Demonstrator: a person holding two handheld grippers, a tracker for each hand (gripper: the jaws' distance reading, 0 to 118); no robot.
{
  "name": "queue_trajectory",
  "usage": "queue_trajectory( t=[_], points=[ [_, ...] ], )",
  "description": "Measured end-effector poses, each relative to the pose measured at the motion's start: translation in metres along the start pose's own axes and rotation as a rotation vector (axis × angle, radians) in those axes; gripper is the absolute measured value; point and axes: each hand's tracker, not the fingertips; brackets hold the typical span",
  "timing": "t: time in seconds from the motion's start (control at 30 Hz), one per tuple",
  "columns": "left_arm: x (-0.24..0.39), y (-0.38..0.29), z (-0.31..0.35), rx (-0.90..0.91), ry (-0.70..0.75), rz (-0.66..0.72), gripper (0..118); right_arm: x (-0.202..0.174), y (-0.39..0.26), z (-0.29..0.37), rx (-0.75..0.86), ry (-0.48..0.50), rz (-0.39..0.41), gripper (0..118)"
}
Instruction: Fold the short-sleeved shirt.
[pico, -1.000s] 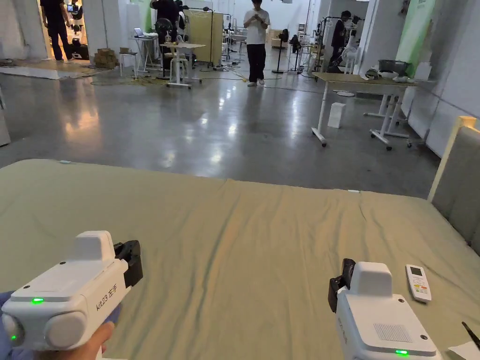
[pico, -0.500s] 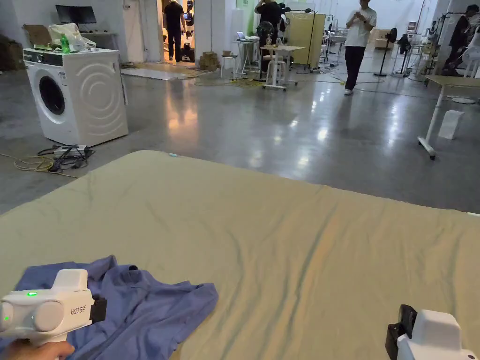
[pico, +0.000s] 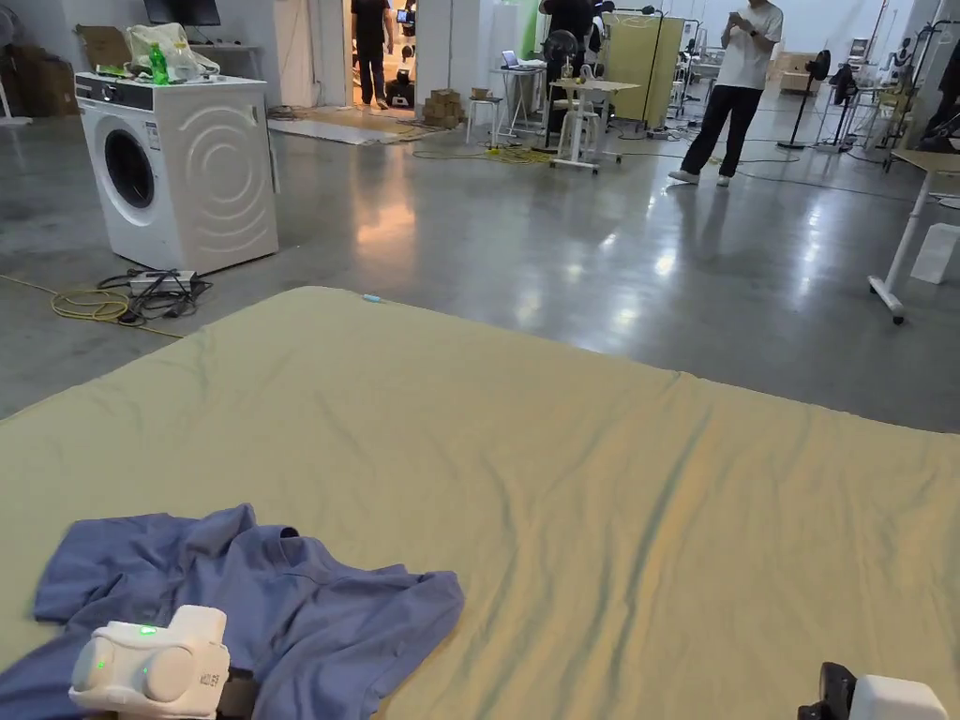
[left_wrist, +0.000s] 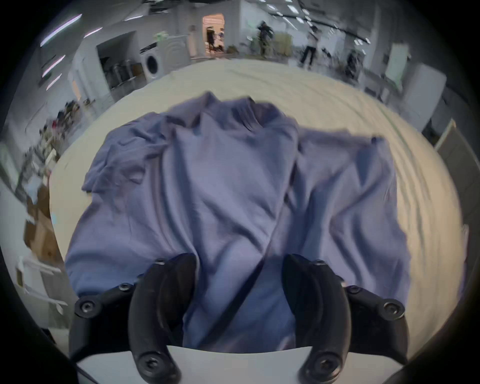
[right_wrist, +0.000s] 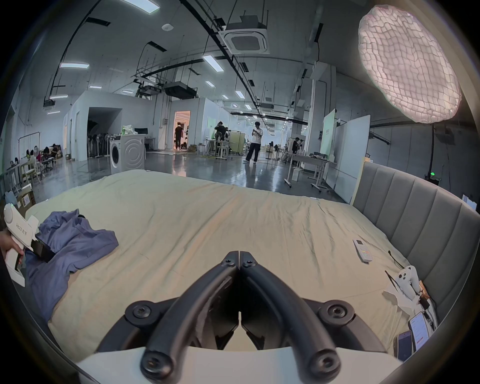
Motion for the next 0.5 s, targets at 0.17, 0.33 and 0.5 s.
queue_trajectory(
  t=[0.17,0.33,0.5],
  points=[
    [0.010,0.003,0.000,0.033,0.068,-0.067,7,0.006,-0.006,-0.001,-0.011,-0.007,0.011,0],
    [0.003,-0.004,0.025,0.080,0.020,0.004,6,0.010,-0.006,0.002,-0.018,-0.014,0.005,0],
    [-0.020,0.012,0.058,0.256,-0.038,0.135,5,0.014,-0.001,0.007,-0.009,-0.021,-0.004,0]
  ],
)
